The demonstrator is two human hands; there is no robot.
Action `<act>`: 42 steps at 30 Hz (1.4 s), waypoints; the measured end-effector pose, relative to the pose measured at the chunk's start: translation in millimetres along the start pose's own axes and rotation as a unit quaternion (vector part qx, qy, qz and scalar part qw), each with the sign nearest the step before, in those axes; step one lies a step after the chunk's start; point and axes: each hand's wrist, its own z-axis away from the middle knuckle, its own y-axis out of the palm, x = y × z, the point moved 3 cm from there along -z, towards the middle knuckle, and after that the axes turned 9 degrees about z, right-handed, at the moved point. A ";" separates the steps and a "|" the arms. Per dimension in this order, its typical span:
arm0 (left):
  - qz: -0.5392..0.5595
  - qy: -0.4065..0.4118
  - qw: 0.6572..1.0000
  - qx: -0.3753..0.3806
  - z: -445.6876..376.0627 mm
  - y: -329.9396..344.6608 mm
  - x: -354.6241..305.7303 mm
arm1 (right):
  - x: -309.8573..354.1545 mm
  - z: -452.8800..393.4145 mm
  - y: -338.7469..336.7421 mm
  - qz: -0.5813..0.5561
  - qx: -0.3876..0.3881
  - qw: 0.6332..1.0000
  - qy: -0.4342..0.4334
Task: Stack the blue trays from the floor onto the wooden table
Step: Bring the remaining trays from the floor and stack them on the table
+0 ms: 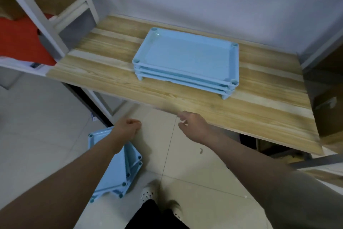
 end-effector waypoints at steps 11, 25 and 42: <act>0.157 -0.119 0.978 -0.072 24.0 -40.9 93.9 | 27.8 5.0 80.8 -0.035 0.122 0.992 -0.009; 0.243 -0.215 0.936 -0.140 -4.4 -92.0 256.7 | 70.4 -12.0 233.3 -0.072 0.216 0.973 0.034; 0.269 -0.167 0.924 -0.213 -145.4 -131.6 391.6 | 79.1 -137.9 413.9 -0.083 0.219 0.972 0.005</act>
